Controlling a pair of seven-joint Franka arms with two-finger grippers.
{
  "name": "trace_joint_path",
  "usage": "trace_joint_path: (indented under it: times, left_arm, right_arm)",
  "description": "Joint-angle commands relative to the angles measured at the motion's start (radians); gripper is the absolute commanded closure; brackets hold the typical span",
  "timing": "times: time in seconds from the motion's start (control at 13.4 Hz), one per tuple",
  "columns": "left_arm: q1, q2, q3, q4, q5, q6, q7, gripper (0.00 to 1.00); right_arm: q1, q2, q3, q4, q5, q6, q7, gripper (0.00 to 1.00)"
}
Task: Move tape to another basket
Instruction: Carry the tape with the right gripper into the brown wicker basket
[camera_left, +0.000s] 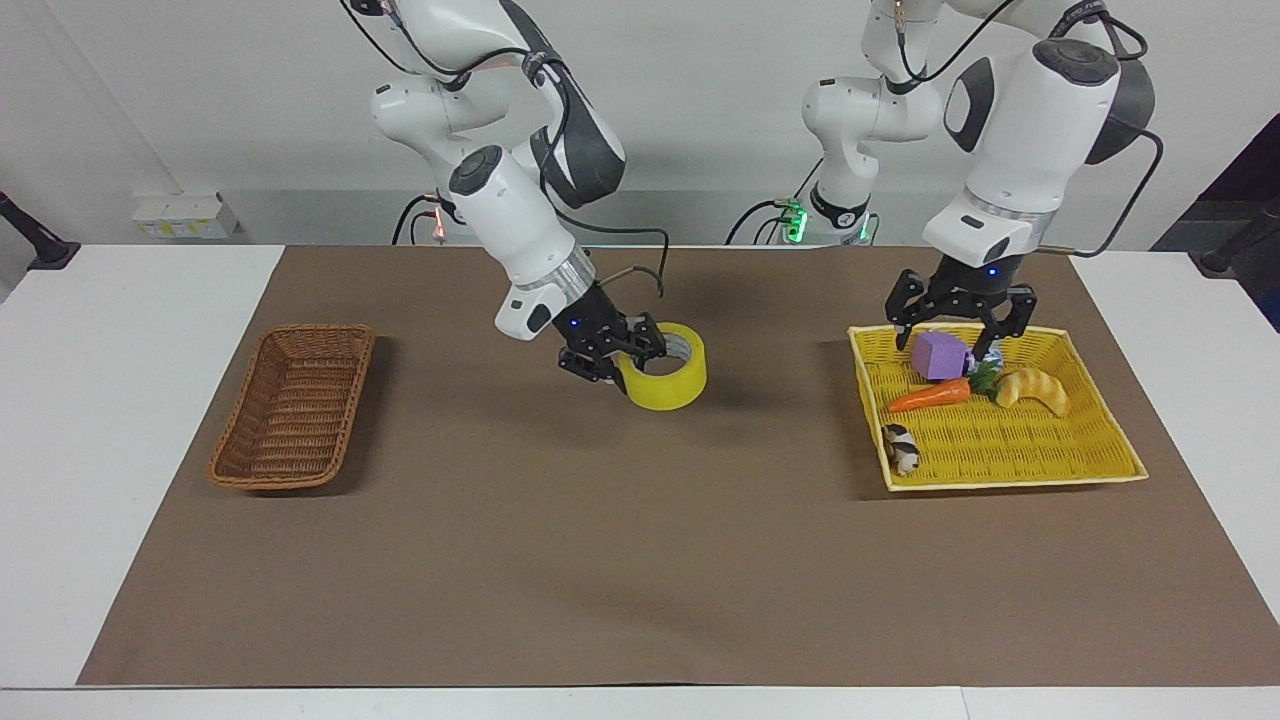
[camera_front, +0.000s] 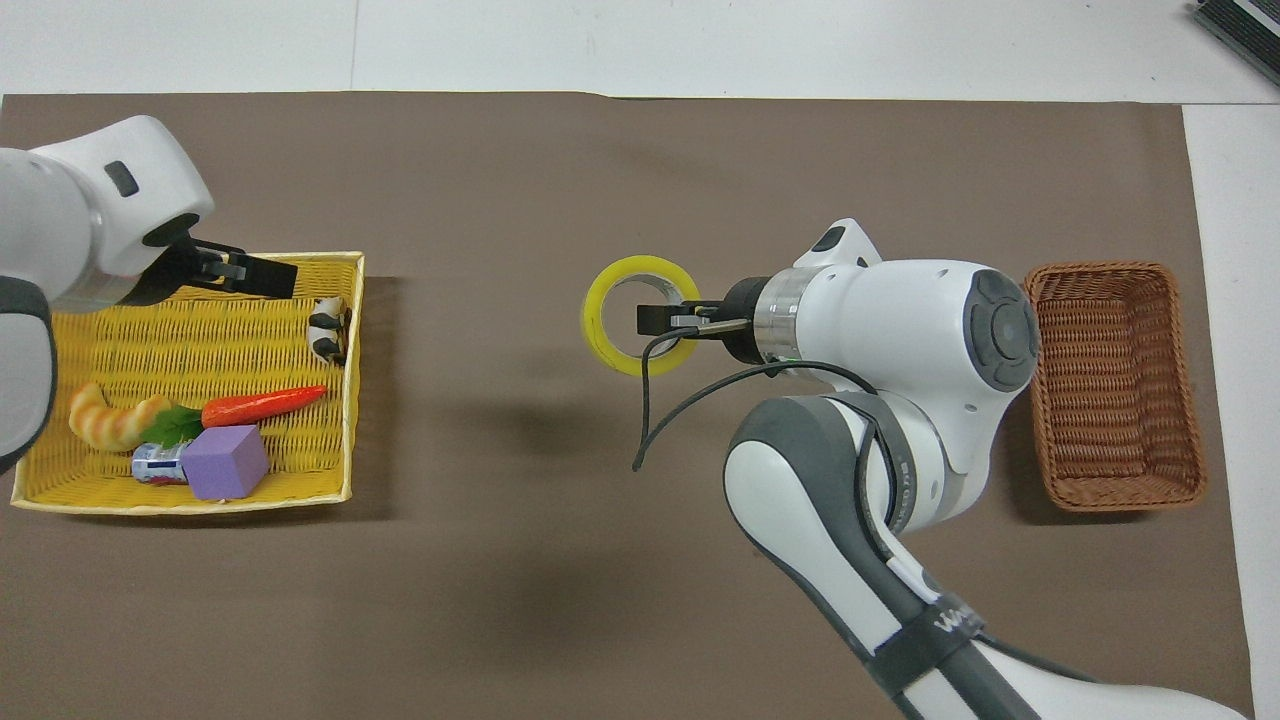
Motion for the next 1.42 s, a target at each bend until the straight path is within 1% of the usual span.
trace_joint_path:
  times: [0.0, 0.15, 0.22, 0.37, 0.52, 0.6, 0.75, 1.19, 1.34]
  left_arm:
    - [0.041, 0.049, -0.012, 0.134, 0.020, -0.118, 0.051, 0.00]
    - [0.044, 0.039, -0.006, 0.142, 0.023, -0.158, 0.058, 0.00]
    - [0.046, 0.037, -0.006, 0.153, 0.020, -0.178, 0.059, 0.00]
    - [0.046, 0.028, -0.006, 0.141, 0.013, -0.186, 0.058, 0.00]
    - [0.053, 0.017, -0.004, 0.125, 0.013, -0.186, 0.059, 0.00]
    - [0.055, 0.017, -0.004, 0.124, 0.011, -0.190, 0.059, 0.00]
    - [0.056, 0.016, -0.004, 0.125, 0.011, -0.204, 0.058, 0.00]
    - [0.073, 0.016, -0.004, 0.125, 0.007, -0.198, 0.047, 0.00]
    - [0.076, 0.016, -0.004, 0.125, -0.004, -0.198, 0.047, 0.00]
  right_arm:
    - [-0.166, -0.003, -0.037, 0.092, -0.280, -0.380, 0.153, 1.00]
    - [-0.184, -0.002, -0.039, 0.090, -0.159, -0.380, 0.046, 1.00]
    - [-0.186, -0.002, -0.039, 0.090, -0.133, -0.380, 0.017, 1.00]
    - [-0.186, -0.002, -0.039, 0.089, -0.129, -0.383, 0.016, 1.00]
    - [-0.184, -0.009, -0.050, 0.072, -0.163, -0.403, 0.035, 1.00]
    - [-0.210, -0.011, -0.054, 0.066, -0.207, -0.427, 0.036, 1.00]
    - [-0.277, -0.014, -0.050, 0.066, -0.314, -0.482, 0.022, 1.00]
    - [-0.495, -0.041, -0.053, 0.006, -0.422, -0.507, -0.157, 1.00]
    - [-0.561, -0.034, -0.053, -0.023, -0.491, -0.490, -0.221, 1.00]
